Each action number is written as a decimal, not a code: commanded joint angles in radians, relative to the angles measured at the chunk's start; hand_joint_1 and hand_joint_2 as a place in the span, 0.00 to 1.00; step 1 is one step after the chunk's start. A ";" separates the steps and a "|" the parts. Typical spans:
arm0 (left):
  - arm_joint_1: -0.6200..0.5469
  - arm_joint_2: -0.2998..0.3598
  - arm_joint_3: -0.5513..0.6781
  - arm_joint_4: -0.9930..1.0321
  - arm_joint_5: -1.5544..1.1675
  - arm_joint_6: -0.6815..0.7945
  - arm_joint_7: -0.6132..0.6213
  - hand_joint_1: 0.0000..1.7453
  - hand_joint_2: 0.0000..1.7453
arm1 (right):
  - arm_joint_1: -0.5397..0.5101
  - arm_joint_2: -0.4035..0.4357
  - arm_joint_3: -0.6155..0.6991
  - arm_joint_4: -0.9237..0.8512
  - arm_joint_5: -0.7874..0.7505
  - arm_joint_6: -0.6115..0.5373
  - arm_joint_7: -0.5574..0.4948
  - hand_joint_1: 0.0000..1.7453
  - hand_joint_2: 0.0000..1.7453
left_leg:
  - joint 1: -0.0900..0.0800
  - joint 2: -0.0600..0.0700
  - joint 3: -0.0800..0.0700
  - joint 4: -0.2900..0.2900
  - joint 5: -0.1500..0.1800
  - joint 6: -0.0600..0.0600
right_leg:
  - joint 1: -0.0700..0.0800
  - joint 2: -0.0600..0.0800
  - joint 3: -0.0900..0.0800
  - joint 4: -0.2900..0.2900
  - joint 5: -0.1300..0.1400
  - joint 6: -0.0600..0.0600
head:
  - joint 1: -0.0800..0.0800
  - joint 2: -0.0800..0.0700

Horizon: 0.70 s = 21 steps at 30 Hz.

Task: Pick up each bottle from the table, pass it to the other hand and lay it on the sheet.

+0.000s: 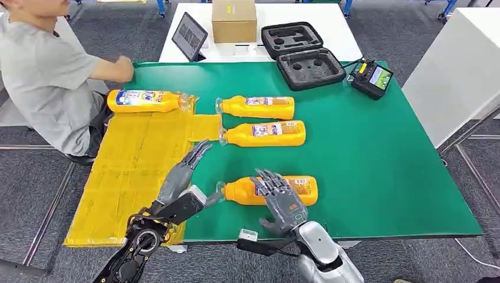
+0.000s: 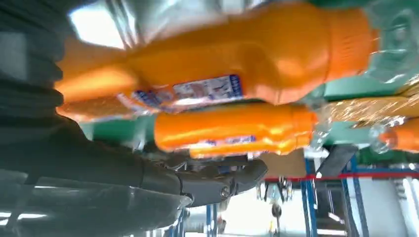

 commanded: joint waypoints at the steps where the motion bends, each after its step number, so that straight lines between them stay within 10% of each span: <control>1: -0.009 0.003 0.001 0.026 0.000 -0.005 0.002 0.00 1.00 | -0.040 -0.018 0.028 0.058 0.021 -0.017 0.027 0.00 1.00 | 0.001 0.000 0.003 0.000 -0.002 -0.002 | 0.001 0.002 0.003 0.000 -0.001 -0.002 | 0.000 0.000; 21: -0.021 0.002 -0.001 0.057 -0.013 -0.005 0.000 0.00 1.00 | -0.067 -0.007 -0.005 0.152 0.030 -0.036 0.068 0.00 1.00 | 0.001 0.000 0.002 -0.001 -0.001 -0.001 | 0.001 0.001 0.002 -0.001 0.000 -0.001 | 0.000 0.000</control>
